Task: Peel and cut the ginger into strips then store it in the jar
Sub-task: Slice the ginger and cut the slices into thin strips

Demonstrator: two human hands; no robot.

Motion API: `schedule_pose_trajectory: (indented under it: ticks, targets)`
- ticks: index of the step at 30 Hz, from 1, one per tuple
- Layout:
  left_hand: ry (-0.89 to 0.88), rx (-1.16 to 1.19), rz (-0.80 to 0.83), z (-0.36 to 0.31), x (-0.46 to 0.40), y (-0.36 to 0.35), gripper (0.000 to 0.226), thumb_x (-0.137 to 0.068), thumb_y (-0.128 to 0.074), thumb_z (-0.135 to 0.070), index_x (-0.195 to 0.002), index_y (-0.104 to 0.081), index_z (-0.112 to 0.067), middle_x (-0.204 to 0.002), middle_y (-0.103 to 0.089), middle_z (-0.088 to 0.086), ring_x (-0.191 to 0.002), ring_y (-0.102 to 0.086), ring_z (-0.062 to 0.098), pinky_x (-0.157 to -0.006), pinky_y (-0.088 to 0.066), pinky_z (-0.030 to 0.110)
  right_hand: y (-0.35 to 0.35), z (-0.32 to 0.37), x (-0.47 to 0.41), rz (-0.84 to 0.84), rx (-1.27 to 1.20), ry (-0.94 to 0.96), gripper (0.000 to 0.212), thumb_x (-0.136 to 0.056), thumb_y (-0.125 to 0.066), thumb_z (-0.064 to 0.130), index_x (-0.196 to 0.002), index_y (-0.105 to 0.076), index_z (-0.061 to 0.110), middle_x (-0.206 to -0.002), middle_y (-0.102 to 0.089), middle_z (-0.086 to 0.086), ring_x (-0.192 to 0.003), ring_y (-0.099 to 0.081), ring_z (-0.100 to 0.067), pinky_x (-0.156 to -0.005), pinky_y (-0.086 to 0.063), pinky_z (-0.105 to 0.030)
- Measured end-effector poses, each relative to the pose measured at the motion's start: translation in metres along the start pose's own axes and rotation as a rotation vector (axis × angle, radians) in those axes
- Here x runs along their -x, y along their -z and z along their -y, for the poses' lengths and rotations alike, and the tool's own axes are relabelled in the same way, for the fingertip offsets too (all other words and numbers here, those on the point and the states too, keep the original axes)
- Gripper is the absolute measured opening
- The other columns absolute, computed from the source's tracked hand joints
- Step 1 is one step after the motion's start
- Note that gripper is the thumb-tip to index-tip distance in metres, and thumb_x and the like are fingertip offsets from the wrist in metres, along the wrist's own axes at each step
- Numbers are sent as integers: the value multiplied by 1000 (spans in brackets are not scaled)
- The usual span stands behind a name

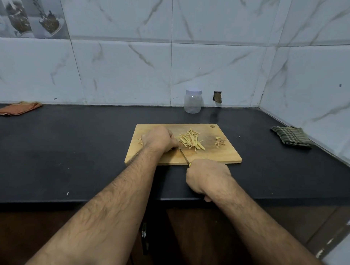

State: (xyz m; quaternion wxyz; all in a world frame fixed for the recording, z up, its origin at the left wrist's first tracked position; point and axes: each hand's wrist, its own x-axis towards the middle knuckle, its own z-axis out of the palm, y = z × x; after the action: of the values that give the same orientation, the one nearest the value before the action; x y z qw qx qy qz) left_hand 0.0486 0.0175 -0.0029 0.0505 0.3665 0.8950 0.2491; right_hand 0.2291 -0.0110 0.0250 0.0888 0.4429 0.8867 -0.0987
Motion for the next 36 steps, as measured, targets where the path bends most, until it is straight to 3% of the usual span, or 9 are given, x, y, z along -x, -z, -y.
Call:
schedule_pose_trajectory:
  ticks: [8, 13, 18, 21, 23, 26, 30, 33, 36]
  targets:
    - [-29, 0, -36, 3, 4, -3, 22, -81, -74, -47, -74, -71, -26, -80, -69, -15, -88, -60, 8, -86, -36, 35, 6, 0, -17, -81, -23, -50, 12, -100, -47, 22, -90, -50, 16, -95, -60, -2, -89, -66, -22, -87, -56, -37]
    - [-83, 3, -24, 13, 3, -4, 21, -88, -69, -40, -72, -71, -27, -85, -70, -15, -95, -60, 10, -93, -40, 36, 7, -4, -24, -134, -70, -63, 28, -102, -42, 26, -76, -49, 16, -92, -65, -1, -83, -68, -22, -76, -54, -32]
    - [-116, 104, -48, 19, 8, -3, 24, -87, -62, -24, -65, -66, -31, -88, -70, -19, -98, -60, 9, -99, -42, 40, 1, 1, -20, -117, -88, -11, 22, -102, -42, 31, -99, -57, 15, -107, -65, -4, -92, -68, -23, -87, -56, -38]
    - [-122, 207, -83, 24, 13, -4, 25, -83, -62, -15, -67, -66, -33, -76, -65, -22, -95, -60, 8, -102, -44, 43, 0, 0, -22, -119, -66, -28, 25, -101, -42, 27, -110, -61, 14, -107, -63, -3, -93, -66, -23, -85, -54, -35]
    - [-150, 252, -91, 27, 15, -4, 21, -87, -61, -16, -78, -68, -33, -76, -62, -22, -94, -61, 9, -102, -45, 42, 3, -4, -28, -132, -44, -58, 20, -100, -41, 22, -99, -60, 15, -94, -62, -2, -89, -64, -22, -76, -50, -32]
    - [-182, 288, -118, 29, 18, -1, 20, -94, -58, -17, -103, -74, -26, -94, -69, -12, -94, -60, 10, -96, -49, 32, 6, -9, -38, -146, -95, -82, 23, -99, -41, 20, -87, -59, 13, -79, -62, -1, -79, -67, -21, -65, -47, -28]
    - [-211, 255, -164, 33, 18, -1, 21, -95, -60, -19, -110, -74, -20, -84, -63, -10, -84, -58, 9, -79, -45, 23, 1, -7, -49, -33, -329, -35, 30, -102, -38, 18, -82, -57, 5, -51, -60, -3, -37, -53, -14, -49, -41, -23]
    - [-262, 161, -110, 34, 17, 0, 24, -91, -64, -26, -111, -75, -20, -99, -71, -7, -92, -62, 10, -83, -50, 27, 2, -12, -49, 68, -570, -50, 24, -101, -32, 10, -100, -55, 1, -57, -55, -6, -36, -46, -13, -42, -35, -19]
    - [-330, 41, -81, 33, 18, 3, 26, -88, -66, -32, -108, -76, -18, -107, -71, -3, -94, -62, 15, -85, -52, 33, 2, -19, -49, 97, -702, -82, 29, -100, -31, 12, -122, -49, 9, -64, -51, -6, -26, -41, -9, -37, -30, -12]
